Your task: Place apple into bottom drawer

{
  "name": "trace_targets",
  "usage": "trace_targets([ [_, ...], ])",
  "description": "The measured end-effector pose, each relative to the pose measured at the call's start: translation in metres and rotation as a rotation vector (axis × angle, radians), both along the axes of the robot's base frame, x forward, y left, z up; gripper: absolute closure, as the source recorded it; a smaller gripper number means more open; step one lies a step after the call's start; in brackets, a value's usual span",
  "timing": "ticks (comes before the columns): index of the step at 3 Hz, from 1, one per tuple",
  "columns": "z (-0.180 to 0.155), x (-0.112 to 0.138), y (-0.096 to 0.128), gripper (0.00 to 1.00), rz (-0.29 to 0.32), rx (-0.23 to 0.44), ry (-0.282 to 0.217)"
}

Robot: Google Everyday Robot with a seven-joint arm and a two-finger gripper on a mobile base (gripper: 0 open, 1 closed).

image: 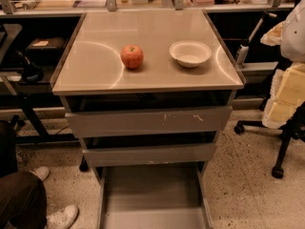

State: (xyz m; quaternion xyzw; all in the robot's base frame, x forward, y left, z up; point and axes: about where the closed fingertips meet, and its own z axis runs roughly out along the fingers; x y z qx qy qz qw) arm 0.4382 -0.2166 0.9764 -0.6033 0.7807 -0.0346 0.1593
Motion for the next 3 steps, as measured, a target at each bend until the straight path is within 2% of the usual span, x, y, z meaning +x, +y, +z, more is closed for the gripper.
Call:
trace_targets([
  [1,0.0,0.0,0.0,0.0,0.0,0.0,0.0],
  [2,0.003,0.002,0.0,0.0,-0.019,-0.007,-0.024],
  [3,0.006,0.027,0.008,0.0,-0.083,0.06,-0.079],
])
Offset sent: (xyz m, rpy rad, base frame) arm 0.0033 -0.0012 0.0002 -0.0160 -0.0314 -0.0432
